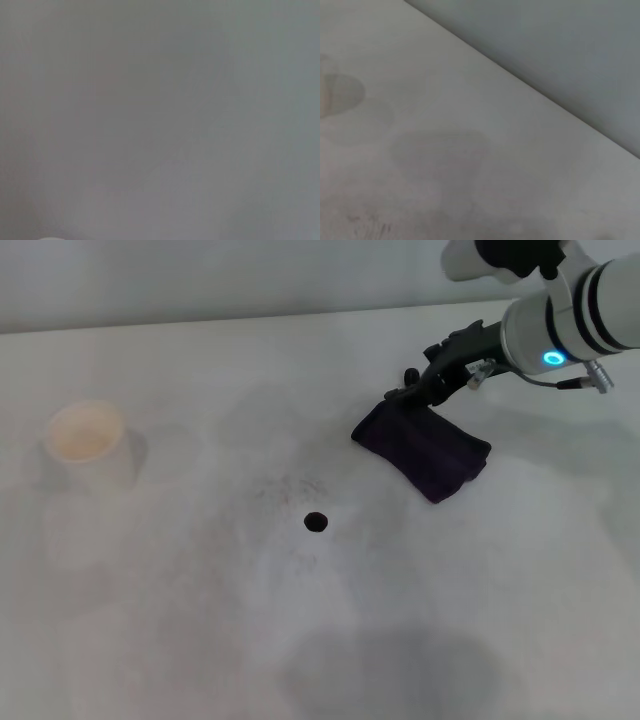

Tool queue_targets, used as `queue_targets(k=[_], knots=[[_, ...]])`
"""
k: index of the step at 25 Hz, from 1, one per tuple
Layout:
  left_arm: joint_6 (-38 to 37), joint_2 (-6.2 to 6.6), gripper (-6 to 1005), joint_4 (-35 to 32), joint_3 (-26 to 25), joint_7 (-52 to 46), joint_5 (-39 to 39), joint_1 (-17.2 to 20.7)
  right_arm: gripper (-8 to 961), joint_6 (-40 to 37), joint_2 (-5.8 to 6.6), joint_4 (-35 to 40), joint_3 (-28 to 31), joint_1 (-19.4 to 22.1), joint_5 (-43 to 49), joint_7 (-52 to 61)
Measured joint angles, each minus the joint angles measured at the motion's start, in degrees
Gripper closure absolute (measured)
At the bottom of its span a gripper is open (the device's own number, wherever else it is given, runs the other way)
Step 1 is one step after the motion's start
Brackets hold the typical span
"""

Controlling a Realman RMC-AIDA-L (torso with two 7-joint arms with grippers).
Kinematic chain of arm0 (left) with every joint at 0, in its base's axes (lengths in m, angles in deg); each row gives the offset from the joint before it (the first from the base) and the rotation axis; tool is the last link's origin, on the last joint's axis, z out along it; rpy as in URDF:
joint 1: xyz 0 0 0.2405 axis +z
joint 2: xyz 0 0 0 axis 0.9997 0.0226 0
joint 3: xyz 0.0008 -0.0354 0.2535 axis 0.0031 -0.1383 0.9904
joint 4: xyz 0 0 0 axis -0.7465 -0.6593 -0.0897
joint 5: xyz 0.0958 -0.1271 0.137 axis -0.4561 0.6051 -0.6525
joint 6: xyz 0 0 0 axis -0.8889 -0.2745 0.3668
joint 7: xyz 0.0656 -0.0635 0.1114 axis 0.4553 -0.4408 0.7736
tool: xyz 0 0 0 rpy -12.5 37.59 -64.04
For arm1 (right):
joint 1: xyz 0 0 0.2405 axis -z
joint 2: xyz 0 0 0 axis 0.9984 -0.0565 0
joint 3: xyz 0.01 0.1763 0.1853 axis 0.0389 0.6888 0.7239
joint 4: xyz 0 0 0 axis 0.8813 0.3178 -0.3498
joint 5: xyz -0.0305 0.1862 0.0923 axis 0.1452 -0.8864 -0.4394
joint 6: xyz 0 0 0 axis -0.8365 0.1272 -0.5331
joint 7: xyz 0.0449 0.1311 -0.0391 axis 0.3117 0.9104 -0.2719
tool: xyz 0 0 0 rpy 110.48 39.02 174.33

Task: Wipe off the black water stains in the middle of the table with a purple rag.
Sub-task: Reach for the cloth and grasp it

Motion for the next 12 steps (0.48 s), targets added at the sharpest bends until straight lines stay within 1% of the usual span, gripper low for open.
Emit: queue_targets(k=[5, 8, 12], knots=[[0.0, 0.00, 106, 0.0, 0.0, 0.3, -2.0, 0.0, 85, 0.1, -0.08, -0.2, -0.6, -0.3, 0.2, 1.0], [0.0, -0.02, 107, 0.0, 0.0, 2.9, -4.3, 0.0, 85, 0.1, 0.03, -0.3, -1.6, -0.3, 0.4, 2.1], [0.1, -0.17, 107, -0.2, 0.0, 5.8, -4.8, 0.0, 85, -0.4, -0.14, -0.7, -3.5, -0.4, 2.8, 3.1]])
